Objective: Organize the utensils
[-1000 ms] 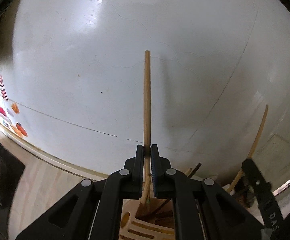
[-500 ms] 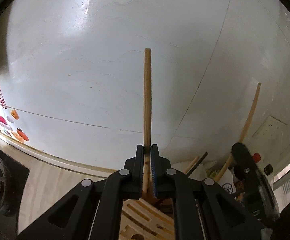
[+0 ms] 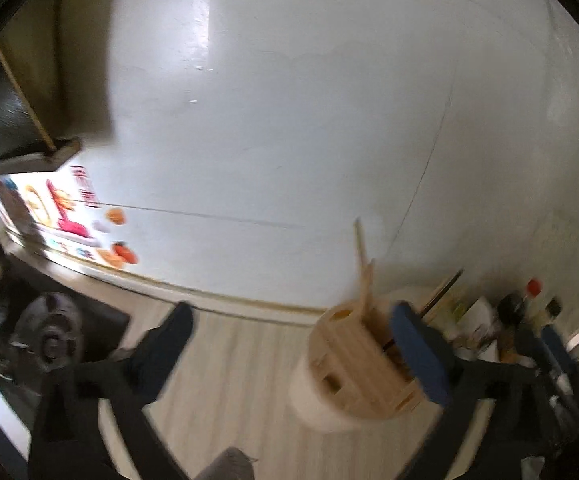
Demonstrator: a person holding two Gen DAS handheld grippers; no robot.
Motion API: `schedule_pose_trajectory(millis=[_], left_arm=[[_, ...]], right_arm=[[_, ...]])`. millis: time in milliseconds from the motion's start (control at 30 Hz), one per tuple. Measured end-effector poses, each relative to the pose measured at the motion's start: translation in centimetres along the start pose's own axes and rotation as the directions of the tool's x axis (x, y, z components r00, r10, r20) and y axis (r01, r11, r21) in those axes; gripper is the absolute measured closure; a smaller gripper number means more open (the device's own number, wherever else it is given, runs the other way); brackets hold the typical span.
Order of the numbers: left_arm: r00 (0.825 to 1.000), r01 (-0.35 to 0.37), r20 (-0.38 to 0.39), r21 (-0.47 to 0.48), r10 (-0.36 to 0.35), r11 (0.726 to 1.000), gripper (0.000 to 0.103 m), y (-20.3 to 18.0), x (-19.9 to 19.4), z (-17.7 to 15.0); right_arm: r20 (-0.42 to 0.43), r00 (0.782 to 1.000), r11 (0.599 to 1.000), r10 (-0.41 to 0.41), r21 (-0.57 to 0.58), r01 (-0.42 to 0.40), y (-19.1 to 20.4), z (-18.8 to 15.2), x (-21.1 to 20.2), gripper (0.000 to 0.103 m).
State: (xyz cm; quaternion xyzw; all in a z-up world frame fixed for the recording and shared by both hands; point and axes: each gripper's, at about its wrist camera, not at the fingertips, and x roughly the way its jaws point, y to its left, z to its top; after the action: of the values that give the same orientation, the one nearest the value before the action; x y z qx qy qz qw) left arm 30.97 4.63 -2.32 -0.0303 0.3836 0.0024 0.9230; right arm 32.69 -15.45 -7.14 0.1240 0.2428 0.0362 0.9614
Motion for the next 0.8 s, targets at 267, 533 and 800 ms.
schedule_pose_trajectory(millis=[267,533,800], left_arm=[[0.999,-0.027,-0.018,0.071,0.028,0.997,0.0,0.0,-3.2,-3.9],[1.0,-0.016,-0.004,0.108,0.017,0.994,0.0,0.3,-9.2,-6.7],[0.998,-0.018,0.068,0.071,0.013,0.997,0.0,0.5,-16.8,-9.1]], right_arm=[[-0.133,0.97,0.975,-0.205,-0.11,0.191,2.1,-2.5,-2.9,0.005],[-0.15,0.947,0.955,-0.285,-0.126,0.267,3.0,-3.7,-8.3,0.001],[-0.14,0.95,0.957,-0.28,-0.114,0.266,3.1,-3.8,-16.6,0.001]])
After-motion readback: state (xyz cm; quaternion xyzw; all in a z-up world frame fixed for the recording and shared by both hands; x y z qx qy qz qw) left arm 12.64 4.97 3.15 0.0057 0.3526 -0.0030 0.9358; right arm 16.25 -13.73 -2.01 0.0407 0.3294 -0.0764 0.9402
